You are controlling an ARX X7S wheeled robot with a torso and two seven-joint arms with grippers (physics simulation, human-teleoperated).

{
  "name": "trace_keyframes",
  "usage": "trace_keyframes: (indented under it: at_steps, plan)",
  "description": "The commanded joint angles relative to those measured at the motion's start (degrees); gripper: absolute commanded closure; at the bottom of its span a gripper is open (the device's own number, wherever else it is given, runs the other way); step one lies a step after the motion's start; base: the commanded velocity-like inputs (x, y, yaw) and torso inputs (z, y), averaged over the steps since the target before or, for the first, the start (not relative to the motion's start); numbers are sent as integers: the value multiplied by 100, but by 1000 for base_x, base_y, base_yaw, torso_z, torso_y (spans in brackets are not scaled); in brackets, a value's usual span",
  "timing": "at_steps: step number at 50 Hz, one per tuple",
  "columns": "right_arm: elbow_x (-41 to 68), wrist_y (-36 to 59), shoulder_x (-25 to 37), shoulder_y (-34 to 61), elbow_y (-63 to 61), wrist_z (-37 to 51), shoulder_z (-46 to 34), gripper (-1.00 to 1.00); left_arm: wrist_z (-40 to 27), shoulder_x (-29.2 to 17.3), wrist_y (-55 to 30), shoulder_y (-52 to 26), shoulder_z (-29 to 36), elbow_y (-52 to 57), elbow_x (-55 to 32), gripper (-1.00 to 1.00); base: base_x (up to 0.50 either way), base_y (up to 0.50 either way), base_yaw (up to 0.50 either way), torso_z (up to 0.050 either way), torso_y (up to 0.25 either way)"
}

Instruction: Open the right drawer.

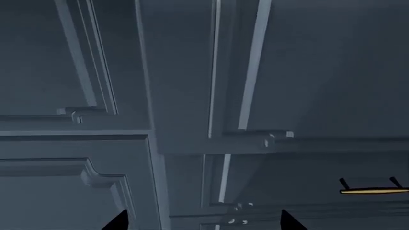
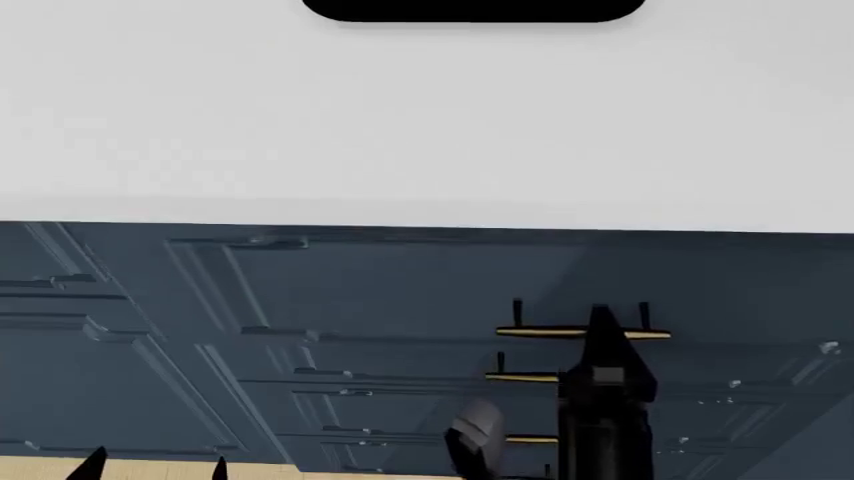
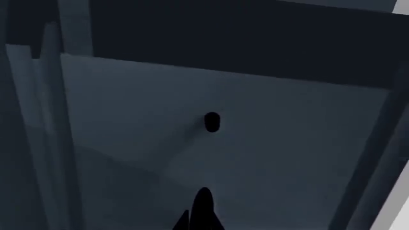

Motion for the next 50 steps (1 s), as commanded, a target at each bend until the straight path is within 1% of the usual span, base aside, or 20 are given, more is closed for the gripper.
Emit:
trace_keyframes:
  at_steps: [1,4,6,7,8,14,21,25,33,39,50]
  plan:
    - [-388,216,71,-409,-797,-172,-319,100,-16,-15,0,-7,16,6,-15,-100,0,0,4,0,0]
    - [-175,163,124,-551,-1049,-139,-161,100,-8,-15,19,-14,15,-17,-30,-100,0,3,2,0,0]
    - [-497,294,178,-576,-1052,-232,-364,100,-11,-15,8,-18,28,-16,-22,-100,0,1,2,0,0]
    - [-477,262,194,-602,-1090,-210,-365,100,-11,-19,8,-15,32,-5,-24,-100,0,3,4,0,0]
    - [-634,422,175,-613,-961,-237,-416,100,-15,-21,1,-17,32,-3,-26,-100,0,3,4,0,0]
    - [-528,407,246,-791,-1191,-203,-342,100,-21,-27,-2,-18,42,-3,-36,-100,-2,3,2,0,0]
    - [-723,541,369,-923,-1523,-319,-406,100,-15,-21,44,-42,51,-72,-34,-100,0,2,2,0,0]
    - [-892,500,434,-983,-1549,-228,-536,100,-8,-18,65,-55,60,-106,-35,-100,0,2,3,0,0]
    - [-939,571,437,-1023,-1713,-281,-524,100,-51,-44,39,-16,70,-11,-36,-100,-1,3,3,0,0]
    - [-882,508,472,-1146,-1739,-123,-516,100,-64,-54,21,-13,83,13,-42,-100,-2,2,3,0,0]
    - [-1071,528,610,-1292,-2039,-278,-665,100,-78,-64,38,-18,96,-17,-40,-100,-1,3,4,0,0]
